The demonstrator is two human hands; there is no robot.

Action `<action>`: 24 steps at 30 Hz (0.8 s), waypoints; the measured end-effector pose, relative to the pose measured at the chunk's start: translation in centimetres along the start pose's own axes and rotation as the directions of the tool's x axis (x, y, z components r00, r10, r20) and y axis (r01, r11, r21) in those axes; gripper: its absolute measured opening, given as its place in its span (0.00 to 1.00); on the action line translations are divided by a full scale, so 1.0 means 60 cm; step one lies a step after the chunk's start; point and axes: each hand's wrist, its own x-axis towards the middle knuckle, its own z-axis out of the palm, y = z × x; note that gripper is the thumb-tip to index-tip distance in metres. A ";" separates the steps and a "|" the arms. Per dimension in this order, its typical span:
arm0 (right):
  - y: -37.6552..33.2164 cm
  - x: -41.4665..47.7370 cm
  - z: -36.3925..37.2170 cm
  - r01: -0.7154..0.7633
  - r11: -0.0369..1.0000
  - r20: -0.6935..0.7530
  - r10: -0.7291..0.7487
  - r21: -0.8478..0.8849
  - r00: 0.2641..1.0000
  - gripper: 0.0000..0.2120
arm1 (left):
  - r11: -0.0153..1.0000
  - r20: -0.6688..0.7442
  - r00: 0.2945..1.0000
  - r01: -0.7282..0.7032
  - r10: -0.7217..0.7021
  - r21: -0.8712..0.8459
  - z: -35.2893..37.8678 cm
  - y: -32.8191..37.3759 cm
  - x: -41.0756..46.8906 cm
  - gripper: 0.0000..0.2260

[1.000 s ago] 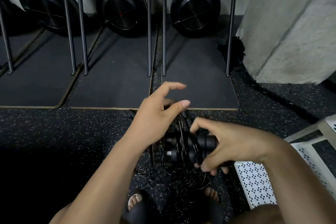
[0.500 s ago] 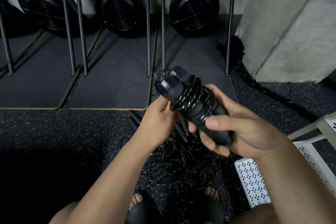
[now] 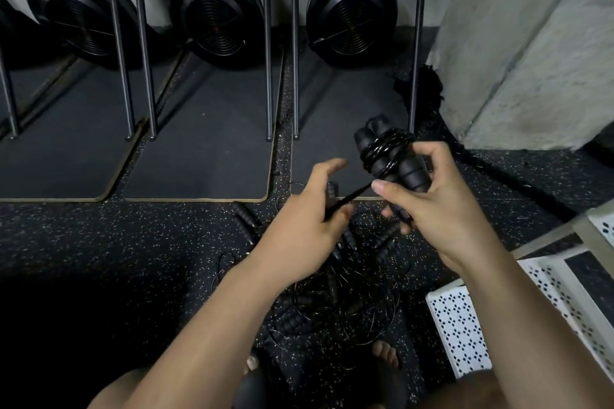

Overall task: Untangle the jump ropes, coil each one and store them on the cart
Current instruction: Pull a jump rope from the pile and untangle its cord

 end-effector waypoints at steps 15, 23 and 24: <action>0.000 -0.027 0.007 -0.029 0.845 0.664 0.440 -0.534 0.605 0.35 | 0.988 0.005 0.998 -0.059 0.061 -0.144 -0.037 -0.004 -0.001 0.26; -0.038 -0.043 -0.019 -0.128 0.976 0.904 0.210 -0.174 0.372 0.37 | 0.946 0.052 0.997 -0.038 0.057 -0.321 -0.049 -0.012 0.006 0.18; -0.039 -0.042 -0.024 -0.165 0.982 0.910 0.152 -0.094 0.385 0.38 | 0.938 0.075 0.996 -0.017 0.045 -0.345 -0.049 -0.018 0.010 0.17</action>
